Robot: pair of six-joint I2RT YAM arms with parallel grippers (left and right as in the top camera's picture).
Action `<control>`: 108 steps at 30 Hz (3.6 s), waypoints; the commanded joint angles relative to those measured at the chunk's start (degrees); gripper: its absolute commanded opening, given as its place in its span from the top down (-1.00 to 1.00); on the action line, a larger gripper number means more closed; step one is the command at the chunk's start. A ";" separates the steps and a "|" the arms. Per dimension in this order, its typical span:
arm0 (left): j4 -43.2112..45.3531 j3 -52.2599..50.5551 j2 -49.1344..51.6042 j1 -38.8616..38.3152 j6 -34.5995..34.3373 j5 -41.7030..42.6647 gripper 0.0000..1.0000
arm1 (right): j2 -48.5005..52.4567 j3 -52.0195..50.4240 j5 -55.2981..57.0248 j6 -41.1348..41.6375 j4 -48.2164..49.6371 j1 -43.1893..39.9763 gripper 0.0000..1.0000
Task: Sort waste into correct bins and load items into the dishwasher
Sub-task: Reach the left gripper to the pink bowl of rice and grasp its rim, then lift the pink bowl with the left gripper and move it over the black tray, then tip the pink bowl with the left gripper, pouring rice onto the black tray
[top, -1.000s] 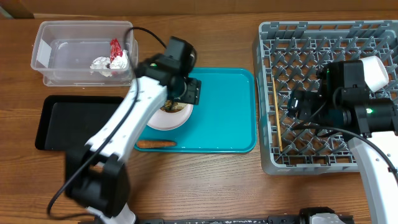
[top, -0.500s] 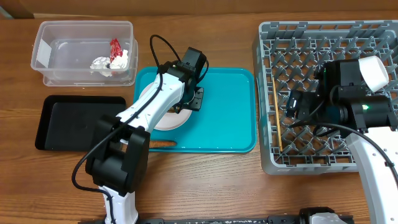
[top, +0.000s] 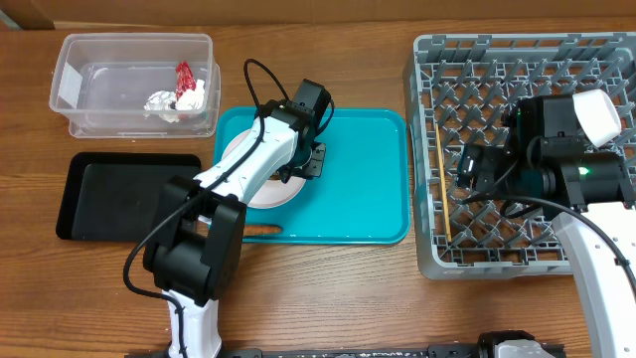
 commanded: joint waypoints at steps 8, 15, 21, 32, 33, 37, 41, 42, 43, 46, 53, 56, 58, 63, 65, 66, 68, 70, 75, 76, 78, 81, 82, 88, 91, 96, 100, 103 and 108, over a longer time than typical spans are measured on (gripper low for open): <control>-0.39 -0.13 0.46 -0.04 0.33 -0.98 0.92 | 0.28 -0.37 -0.33 0.02 0.02 -0.26 -0.88; -5.49 1.92 -1.18 -0.04 -2.47 -6.25 0.92 | 0.28 -0.37 -0.31 0.02 -0.24 -0.26 -0.88; -10.73 4.28 -6.51 0.20 -4.68 -9.79 0.92 | 0.28 -0.37 -0.31 0.02 -0.28 -0.26 -0.88; -18.64 4.28 -15.04 13.05 -7.08 -0.61 0.92 | 0.28 -0.37 -0.28 0.00 -0.28 -0.26 -0.88; -18.75 4.26 -15.15 15.34 -5.35 2.58 0.92 | 0.28 -0.37 -0.28 0.00 -0.28 -0.26 -0.88; -18.53 3.52 -15.19 24.85 2.29 15.52 0.92 | 0.28 -0.37 0.15 0.00 -0.28 -0.26 -0.88; -17.94 2.21 -15.04 33.20 9.05 24.35 0.92 | 0.28 -0.37 0.13 0.02 -0.28 -0.26 -0.88; -17.73 1.75 -15.02 35.39 10.95 26.77 0.92 | 0.28 -0.37 0.13 0.02 -0.28 -0.26 -0.88; -17.53 1.31 -14.99 37.18 12.33 28.76 0.92 | 0.28 -0.37 0.13 0.02 -0.28 -0.26 -0.88; -16.68 -0.44 -14.86 42.51 15.74 34.93 0.92 | 0.28 -0.37 0.13 0.00 -0.28 -0.26 -0.88; -13.33 -6.82 -13.14 52.78 22.49 50.25 0.92 | 0.28 -0.37 0.13 0.02 -0.28 -0.26 -0.88; -11.54 -10.01 -12.52 56.11 24.22 56.11 0.92 | 0.28 -0.37 0.13 0.02 -0.28 -0.26 -0.88; -10.64 -11.58 -12.15 58.07 25.35 60.28 0.92 | 0.28 -0.37 0.13 0.02 -0.26 -0.26 -0.88; -10.56 -13.35 -11.65 62.38 26.58 68.85 0.92 | 0.28 -0.37 0.11 0.02 -0.26 -0.26 -0.88; -10.91 -13.38 -11.65 63.43 24.87 70.58 0.92 | 0.28 -0.37 0.11 0.02 -0.26 -0.26 -0.88; -10.97 -13.38 -11.65 63.76 24.00 71.21 0.92 | 0.28 -0.37 0.11 0.02 -0.26 -0.26 -0.88; -11.04 -13.38 -11.65 64.28 21.07 71.87 0.92 | 0.28 -0.37 0.11 0.02 -0.28 -0.26 -0.88; -11.15 -13.38 -11.65 64.67 19.10 73.37 0.92 | 0.28 -0.37 0.13 0.02 -0.31 -0.26 -0.88; -10.69 -13.38 -11.65 64.83 18.99 77.40 0.91 | 0.28 -0.37 0.13 0.02 -0.28 -0.26 -0.88; -10.47 -13.38 -11.65 64.83 19.96 77.77 0.92 | 0.28 -0.37 0.11 0.02 -0.28 -0.26 -0.88; -10.69 -13.38 -11.65 64.83 22.51 78.86 0.92 | 0.28 -0.37 0.13 0.02 -0.28 -0.26 -0.89; -10.71 -13.38 -11.65 64.83 24.55 79.54 0.92 | 0.28 -0.37 0.13 0.02 -0.31 -0.26 -0.88; -10.73 -13.49 -11.65 64.83 24.74 80.21 0.92 | 0.28 -0.37 0.13 0.02 -0.31 -0.26 -0.88; -10.75 -15.21 -11.65 65.18 20.92 84.43 0.92 | 0.28 -0.37 0.13 0.02 -0.28 -0.26 -0.88; -10.62 -16.72 -11.65 65.85 18.23 86.62 0.92 | 0.28 -0.37 0.11 0.02 -0.31 -0.26 -0.88; -10.84 -18.62 -11.65 67.10 17.35 90.66 0.92 | 0.28 -0.37 0.11 0.02 -0.31 -0.26 -0.88; -10.91 -19.04 -11.65 68.28 16.98 90.86 0.92 | 0.28 -0.37 0.11 0.02 -0.31 -0.26 -0.88; -10.91 -19.04 -11.65 68.98 16.33 90.86 0.92 | 0.28 -0.37 0.11 0.02 -0.31 -0.26 -0.88; -10.93 -19.04 -11.65 69.44 15.69 90.86 0.92 | 0.28 -0.37 0.11 0.02 -0.31 -0.26 -0.88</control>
